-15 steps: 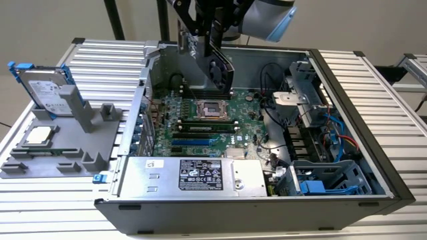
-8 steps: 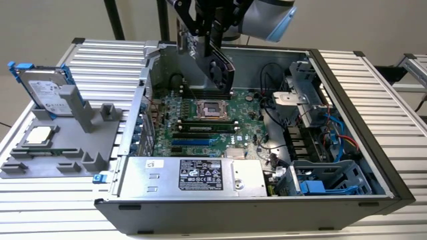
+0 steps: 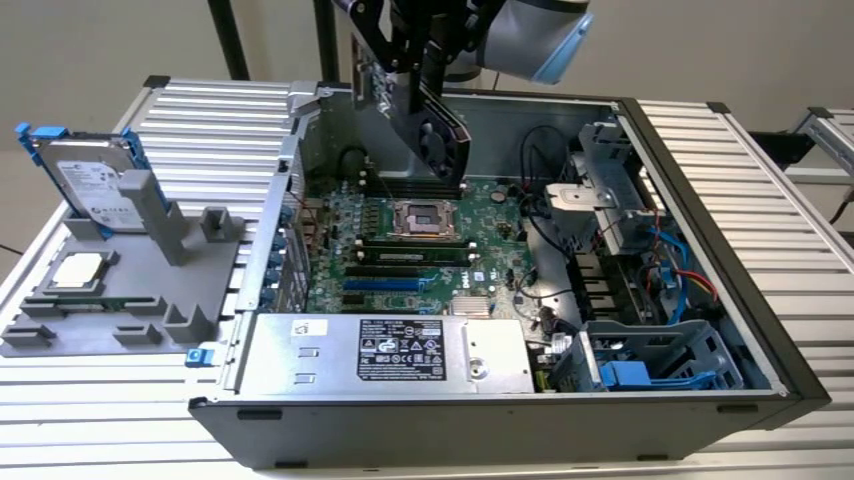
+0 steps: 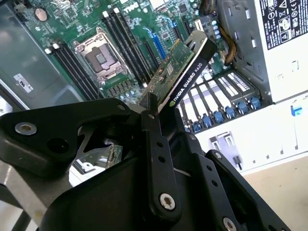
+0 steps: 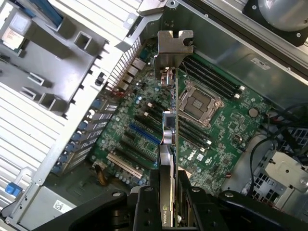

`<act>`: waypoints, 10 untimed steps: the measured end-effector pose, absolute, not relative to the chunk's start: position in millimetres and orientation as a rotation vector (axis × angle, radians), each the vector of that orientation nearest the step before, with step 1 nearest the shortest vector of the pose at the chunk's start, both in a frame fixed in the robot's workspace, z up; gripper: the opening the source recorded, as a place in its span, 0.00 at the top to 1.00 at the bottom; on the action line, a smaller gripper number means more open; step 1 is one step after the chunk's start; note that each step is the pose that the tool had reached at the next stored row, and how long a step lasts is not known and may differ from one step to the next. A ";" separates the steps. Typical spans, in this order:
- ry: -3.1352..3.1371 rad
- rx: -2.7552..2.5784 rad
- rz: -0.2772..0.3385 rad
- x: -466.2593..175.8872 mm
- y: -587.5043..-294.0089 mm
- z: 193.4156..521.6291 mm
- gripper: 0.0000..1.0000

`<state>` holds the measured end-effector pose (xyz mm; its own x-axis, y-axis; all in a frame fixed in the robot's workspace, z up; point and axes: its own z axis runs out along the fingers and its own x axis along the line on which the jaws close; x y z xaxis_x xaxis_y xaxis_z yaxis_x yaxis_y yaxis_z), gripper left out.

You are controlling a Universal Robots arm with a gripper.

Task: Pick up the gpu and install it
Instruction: 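Insert the gpu into the slot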

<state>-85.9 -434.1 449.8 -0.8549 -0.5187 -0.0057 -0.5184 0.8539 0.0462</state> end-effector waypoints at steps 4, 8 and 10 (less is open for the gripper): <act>-3.016 0.852 -0.072 -85.9 -434.1 449.8 1.00; -3.014 0.858 -0.072 -85.9 -434.1 449.8 1.00; -3.014 0.859 -0.072 -85.9 -434.1 449.8 1.00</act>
<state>-85.9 -434.1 449.8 -0.8498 -0.5270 -0.0058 -0.5267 0.8488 0.0463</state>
